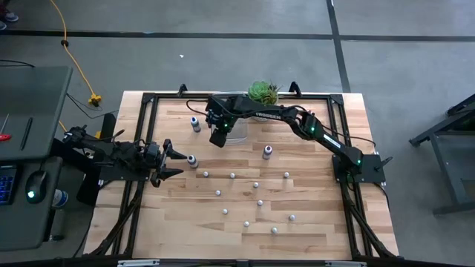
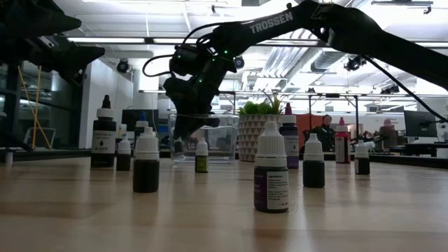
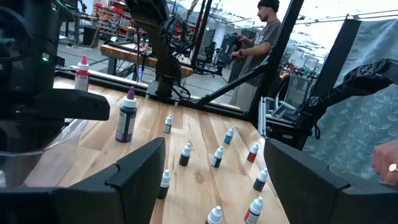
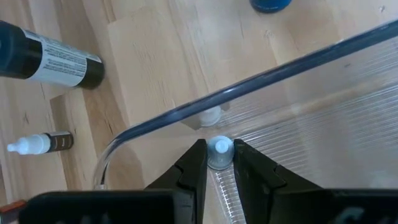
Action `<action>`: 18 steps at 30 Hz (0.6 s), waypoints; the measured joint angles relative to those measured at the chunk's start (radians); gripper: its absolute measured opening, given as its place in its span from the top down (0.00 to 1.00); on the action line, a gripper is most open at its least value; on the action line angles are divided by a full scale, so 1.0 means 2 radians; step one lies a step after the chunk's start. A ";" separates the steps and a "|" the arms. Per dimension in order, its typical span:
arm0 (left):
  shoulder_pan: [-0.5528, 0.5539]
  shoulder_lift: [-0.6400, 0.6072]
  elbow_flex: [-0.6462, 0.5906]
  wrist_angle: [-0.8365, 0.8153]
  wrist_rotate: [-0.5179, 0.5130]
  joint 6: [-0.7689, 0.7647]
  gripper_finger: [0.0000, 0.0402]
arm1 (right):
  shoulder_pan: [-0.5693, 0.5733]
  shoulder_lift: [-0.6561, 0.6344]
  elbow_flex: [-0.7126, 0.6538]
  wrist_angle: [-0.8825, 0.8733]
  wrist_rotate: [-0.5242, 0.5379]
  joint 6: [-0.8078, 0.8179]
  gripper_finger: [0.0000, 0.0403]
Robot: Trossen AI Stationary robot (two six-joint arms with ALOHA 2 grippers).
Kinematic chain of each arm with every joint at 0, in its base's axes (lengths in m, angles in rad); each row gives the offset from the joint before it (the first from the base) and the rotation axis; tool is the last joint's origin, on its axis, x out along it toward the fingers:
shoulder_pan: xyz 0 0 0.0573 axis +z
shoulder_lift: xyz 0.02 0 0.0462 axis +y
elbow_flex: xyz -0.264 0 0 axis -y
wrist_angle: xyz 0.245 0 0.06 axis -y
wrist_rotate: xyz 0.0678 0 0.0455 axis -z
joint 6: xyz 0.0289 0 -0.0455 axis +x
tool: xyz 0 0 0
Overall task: Pick & Place food coloring
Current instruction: Put the small violet food coloring bottle into the transparent bin, then put the small brown food coloring bottle into the transparent bin
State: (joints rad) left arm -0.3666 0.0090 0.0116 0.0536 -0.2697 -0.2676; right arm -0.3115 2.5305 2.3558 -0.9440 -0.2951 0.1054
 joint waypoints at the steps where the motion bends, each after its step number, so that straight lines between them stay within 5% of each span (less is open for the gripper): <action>1: 0.000 0.000 0.000 0.000 0.000 0.000 0.32 | 0.000 0.000 0.000 0.000 0.000 0.000 0.81; 10: 0.000 0.000 0.000 0.000 0.000 0.000 0.32 | 0.000 0.000 0.000 -0.001 -0.001 0.000 0.65; 18: 0.000 0.000 0.000 0.000 0.000 0.000 0.32 | 0.000 -0.003 0.000 0.004 0.004 0.000 0.63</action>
State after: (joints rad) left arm -0.3665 0.0090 0.0116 0.0536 -0.2699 -0.2676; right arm -0.3111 2.5241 2.3557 -0.9358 -0.2878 0.1050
